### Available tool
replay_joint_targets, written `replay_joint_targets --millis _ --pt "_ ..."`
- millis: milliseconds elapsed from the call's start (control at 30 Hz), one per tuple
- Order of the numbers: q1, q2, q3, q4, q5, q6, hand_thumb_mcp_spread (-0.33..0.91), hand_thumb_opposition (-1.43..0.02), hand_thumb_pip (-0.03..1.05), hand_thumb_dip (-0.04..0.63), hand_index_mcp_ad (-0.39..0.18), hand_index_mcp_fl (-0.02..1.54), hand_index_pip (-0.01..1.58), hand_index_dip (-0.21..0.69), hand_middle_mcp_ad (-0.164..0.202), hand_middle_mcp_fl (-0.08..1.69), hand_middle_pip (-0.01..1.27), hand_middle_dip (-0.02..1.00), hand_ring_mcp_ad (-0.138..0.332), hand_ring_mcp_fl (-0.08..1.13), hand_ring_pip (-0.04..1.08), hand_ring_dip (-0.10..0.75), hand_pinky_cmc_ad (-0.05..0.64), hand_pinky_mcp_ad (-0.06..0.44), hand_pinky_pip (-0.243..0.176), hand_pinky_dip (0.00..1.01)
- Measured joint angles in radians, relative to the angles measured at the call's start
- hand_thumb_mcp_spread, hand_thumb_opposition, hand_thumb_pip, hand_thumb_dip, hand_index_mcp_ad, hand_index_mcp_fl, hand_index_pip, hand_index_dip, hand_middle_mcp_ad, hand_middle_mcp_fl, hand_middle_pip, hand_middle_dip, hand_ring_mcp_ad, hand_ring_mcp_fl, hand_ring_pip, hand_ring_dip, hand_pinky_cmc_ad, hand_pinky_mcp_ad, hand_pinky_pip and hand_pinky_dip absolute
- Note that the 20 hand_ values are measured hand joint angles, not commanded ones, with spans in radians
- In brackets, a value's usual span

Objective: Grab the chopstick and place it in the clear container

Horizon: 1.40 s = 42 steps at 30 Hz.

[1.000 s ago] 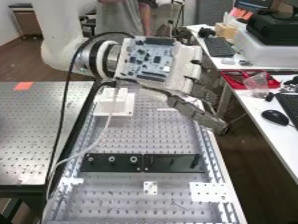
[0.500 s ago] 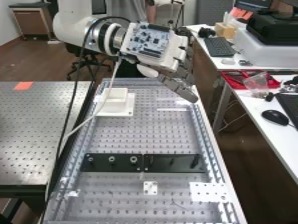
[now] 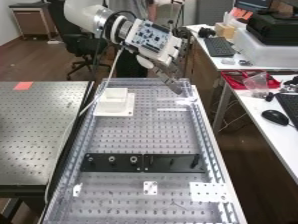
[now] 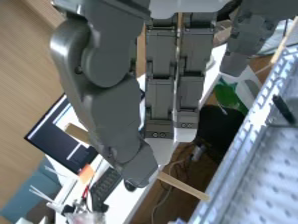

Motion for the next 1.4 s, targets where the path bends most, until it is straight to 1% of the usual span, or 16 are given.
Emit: replay_joint_targets --millis 67,200,300,433,467,500,567,700,767,833,933,967,1000,1133,1333,1400 --pt "0.014 -0.017 0.031 -0.051 0.002 0.034 0.69 -1.13 0.50 0.269 -0.131 1.09 0.81 0.047 0.033 1.17 0.48 0.70 0.021 0.88 0.11 0.560 0.379 0.295 -0.028 0.23" --pt "0.028 -0.042 0.073 -0.116 -0.003 0.058 0.69 -1.13 0.50 0.269 -0.126 1.10 0.81 0.051 0.033 1.17 0.48 0.70 0.021 0.88 0.11 0.560 0.379 0.297 -0.028 0.24" --pt "0.034 -0.073 0.125 -0.190 -0.021 0.088 0.69 -1.13 0.50 0.269 -0.120 1.09 0.80 0.051 0.037 1.17 0.48 0.70 0.021 0.88 0.11 0.560 0.375 0.297 -0.033 0.25" --pt "0.036 -0.127 0.216 -0.303 -0.059 0.133 0.67 -1.13 0.50 0.269 -0.117 1.10 0.79 0.065 0.037 1.18 0.47 0.70 0.017 0.88 0.10 0.560 0.384 0.284 -0.044 0.27" --pt "0.036 -0.144 0.243 -0.333 -0.072 0.143 0.67 -1.13 0.50 0.269 -0.117 1.10 0.79 0.065 0.037 1.18 0.47 0.70 0.016 0.88 0.10 0.560 0.379 0.291 -0.044 0.27" --pt "0.037 -0.151 0.253 -0.344 -0.077 0.146 0.67 -1.14 0.50 0.269 -0.117 1.11 0.77 0.065 0.037 1.18 0.47 0.70 0.014 0.88 0.11 0.560 0.379 0.293 -0.045 0.28" --pt "0.037 -0.181 0.305 -0.390 -0.096 0.150 0.67 -1.14 0.50 0.269 -0.119 1.13 0.76 0.065 0.037 1.17 0.47 0.70 0.014 0.88 0.10 0.560 0.393 0.293 -0.045 0.29" --pt "0.038 -0.225 0.375 -0.454 -0.121 0.146 0.67 -1.14 0.50 0.269 -0.119 1.13 0.76 0.063 0.037 1.19 0.47 0.70 0.010 0.88 0.11 0.560 0.394 0.297 -0.042 0.31" --pt "0.037 -0.257 0.422 -0.504 -0.139 0.144 0.67 -1.14 0.50 0.269 -0.119 1.13 0.76 0.063 0.037 1.19 0.47 0.70 0.005 0.88 0.11 0.560 0.394 0.297 -0.042 0.31" --pt "0.036 -0.272 0.442 -0.530 -0.147 0.145 0.67 -1.14 0.50 0.269 -0.119 1.13 0.76 0.079 0.035 1.19 0.47 0.70 0.005 0.87 0.11 0.557 0.394 0.291 -0.042 0.31" --pt "0.033 -0.299 0.482 -0.584 -0.156 0.141 0.67 -1.14 0.50 0.269 -0.119 1.13 0.74 0.075 0.037 1.19 0.47 0.69 0.005 0.88 0.11 0.557 0.393 0.297 -0.049 0.32" --pt "0.031 -0.309 0.497 -0.605 -0.158 0.139 0.67 -1.14 0.50 0.269 -0.119 1.13 0.74 0.075 0.035 1.19 0.48 0.69 0.005 0.87 0.12 0.557 0.393 0.290 -0.045 0.32" --pt "0.030 -0.313 0.502 -0.613 -0.159 0.137 0.67 -1.14 0.50 0.269 -0.119 1.13 0.75 0.080 0.035 1.19 0.48 0.70 0.005 0.87 0.13 0.557 0.393 0.297 -0.045 0.32" --pt "0.022 -0.333 0.531 -0.659 -0.166 0.133 0.67 -1.14 0.50 0.269 -0.119 1.13 0.75 0.096 0.035 1.19 0.48 0.69 0.005 0.87 0.13 0.557 0.393 0.295 -0.049 0.34" --pt "0.012 -0.352 0.552 -0.688 -0.185 0.142 0.67 -1.14 0.50 0.269 -0.119 1.13 0.73 0.094 0.035 1.19 0.48 0.69 0.005 0.86 0.14 0.559 0.394 0.298 -0.049 0.35" --pt "0.009 -0.360 0.564 -0.696 -0.196 0.148 0.67 -1.14 0.50 0.269 -0.119 1.13 0.73 0.110 0.035 1.19 0.48 0.69 0.005 0.86 0.14 0.557 0.394 0.298 -0.049 0.35"
